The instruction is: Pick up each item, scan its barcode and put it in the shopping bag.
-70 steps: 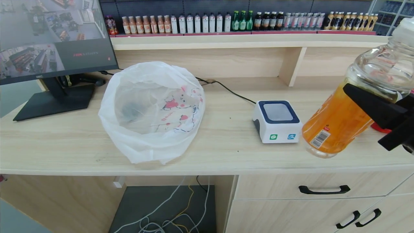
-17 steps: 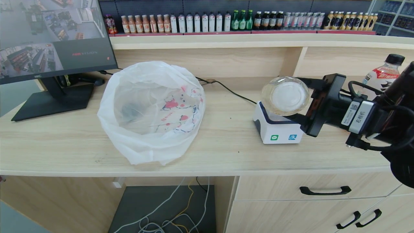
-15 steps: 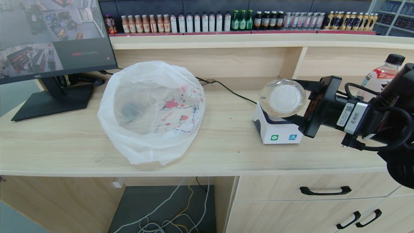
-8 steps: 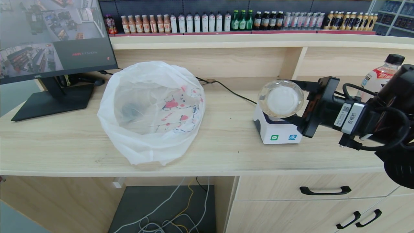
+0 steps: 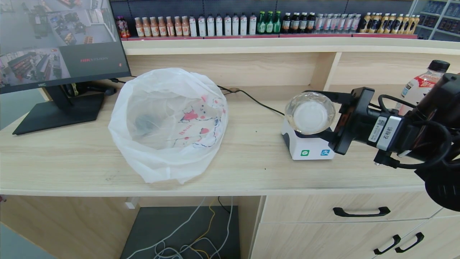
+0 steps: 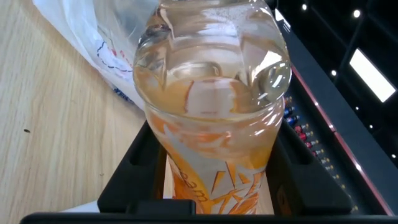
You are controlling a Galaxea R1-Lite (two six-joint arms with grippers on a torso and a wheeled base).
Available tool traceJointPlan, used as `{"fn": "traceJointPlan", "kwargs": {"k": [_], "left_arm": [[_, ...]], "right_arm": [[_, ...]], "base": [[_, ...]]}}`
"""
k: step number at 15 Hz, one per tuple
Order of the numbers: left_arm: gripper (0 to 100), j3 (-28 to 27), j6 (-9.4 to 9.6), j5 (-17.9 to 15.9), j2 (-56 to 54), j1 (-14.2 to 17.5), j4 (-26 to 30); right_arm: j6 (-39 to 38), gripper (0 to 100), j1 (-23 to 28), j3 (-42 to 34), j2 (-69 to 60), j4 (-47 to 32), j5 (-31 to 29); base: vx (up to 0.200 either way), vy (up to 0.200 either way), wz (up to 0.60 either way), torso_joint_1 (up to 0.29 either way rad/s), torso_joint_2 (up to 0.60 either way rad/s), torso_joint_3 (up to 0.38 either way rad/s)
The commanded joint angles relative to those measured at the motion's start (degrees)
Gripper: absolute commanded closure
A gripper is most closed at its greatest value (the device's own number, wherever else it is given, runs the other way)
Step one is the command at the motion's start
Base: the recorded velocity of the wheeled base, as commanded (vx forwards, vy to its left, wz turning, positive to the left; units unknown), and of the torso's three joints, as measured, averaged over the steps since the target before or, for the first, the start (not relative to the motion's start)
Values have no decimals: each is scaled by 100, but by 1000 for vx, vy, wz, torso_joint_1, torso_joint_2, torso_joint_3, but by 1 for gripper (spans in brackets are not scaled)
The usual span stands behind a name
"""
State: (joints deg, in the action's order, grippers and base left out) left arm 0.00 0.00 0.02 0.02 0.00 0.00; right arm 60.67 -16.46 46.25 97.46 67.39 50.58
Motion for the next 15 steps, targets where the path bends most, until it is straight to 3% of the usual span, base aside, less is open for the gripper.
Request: {"fn": "traceJointPlan", "kwargs": {"k": [1, 15], "left_arm": [[0, 0, 0, -2, -2, -9, 0], [0, 0, 0, 6, -2, 0, 0]], "right_arm": [[6, 100, -7, -11, 9, 2, 5], [-12, 100, -7, -195, -61, 125, -22]], "base": [[0, 0, 0, 0, 0, 0], [0, 0, 0, 0, 0, 0]]}}
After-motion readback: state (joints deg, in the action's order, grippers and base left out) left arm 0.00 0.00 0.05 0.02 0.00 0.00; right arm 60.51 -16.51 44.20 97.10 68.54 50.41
